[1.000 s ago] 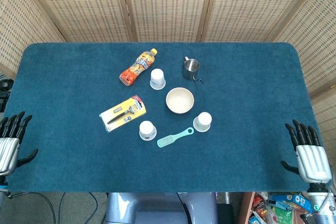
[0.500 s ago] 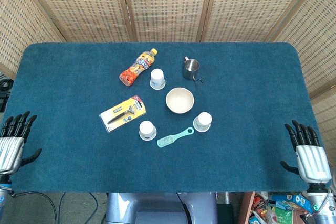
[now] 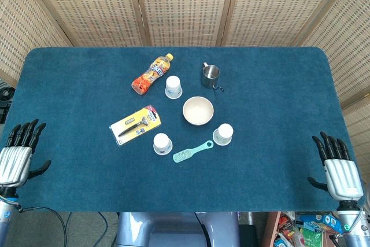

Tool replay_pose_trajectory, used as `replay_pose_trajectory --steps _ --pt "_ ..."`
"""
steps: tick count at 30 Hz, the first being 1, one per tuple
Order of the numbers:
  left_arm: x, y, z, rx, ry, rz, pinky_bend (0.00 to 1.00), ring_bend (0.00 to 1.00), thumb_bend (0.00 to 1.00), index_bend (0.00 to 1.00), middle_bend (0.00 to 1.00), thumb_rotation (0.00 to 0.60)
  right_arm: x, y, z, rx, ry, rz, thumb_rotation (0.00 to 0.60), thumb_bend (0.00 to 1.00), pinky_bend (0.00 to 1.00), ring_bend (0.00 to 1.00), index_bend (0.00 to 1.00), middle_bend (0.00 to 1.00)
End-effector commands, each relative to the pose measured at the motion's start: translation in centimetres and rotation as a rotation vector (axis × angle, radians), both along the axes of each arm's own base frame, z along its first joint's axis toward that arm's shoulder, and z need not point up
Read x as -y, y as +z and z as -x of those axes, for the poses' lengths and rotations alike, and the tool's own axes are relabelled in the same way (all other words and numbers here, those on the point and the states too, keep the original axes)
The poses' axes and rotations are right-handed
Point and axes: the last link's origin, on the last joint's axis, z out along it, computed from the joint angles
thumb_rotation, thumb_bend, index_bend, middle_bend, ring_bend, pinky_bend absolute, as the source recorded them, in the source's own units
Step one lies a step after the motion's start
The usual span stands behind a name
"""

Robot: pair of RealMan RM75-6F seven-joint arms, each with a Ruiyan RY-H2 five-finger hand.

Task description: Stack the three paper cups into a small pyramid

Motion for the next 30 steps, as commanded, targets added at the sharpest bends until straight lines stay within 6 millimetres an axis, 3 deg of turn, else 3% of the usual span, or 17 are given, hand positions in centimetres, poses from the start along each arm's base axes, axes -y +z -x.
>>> replay_pose_trajectory --steps 1,7,10,18,30 --pt "0.0 0.0 0.1 -0.006 -0.002 -0.007 0.00 0.00 0.26 0.00 0.00 0.600 0.0 -0.1 0.0 0.002 -0.001 -0.002 0.600 0.10 0.00 0.00 0.00 0.00" --pt "-0.3 -0.1 0.3 -0.005 0.004 -0.001 0.00 0.00 0.26 0.00 0.00 0.600 0.1 -0.3 0.2 0.003 -0.009 -0.007 0.600 0.10 0.00 0.00 0.00 0.00" --pt "-1.6 0.0 -0.1 -0.013 -0.013 0.002 0.00 0.00 0.27 0.00 0.00 0.600 0.3 -0.5 0.5 0.000 -0.023 -0.012 0.600 0.10 0.00 0.00 0.00 0.00" --pt "-7.9 0.7 -4.8 -0.029 -0.127 0.029 0.00 0.00 0.27 0.01 0.00 0.600 0.5 -0.2 0.9 0.016 -0.044 0.005 0.600 0.10 0.00 0.00 0.00 0.00" --pt "-18.3 -1.8 -12.3 -0.056 -0.174 0.161 0.00 0.00 0.27 0.07 0.00 0.600 0.9 -0.1 1.9 0.025 -0.083 0.005 0.600 0.10 0.00 0.00 0.00 0.00"
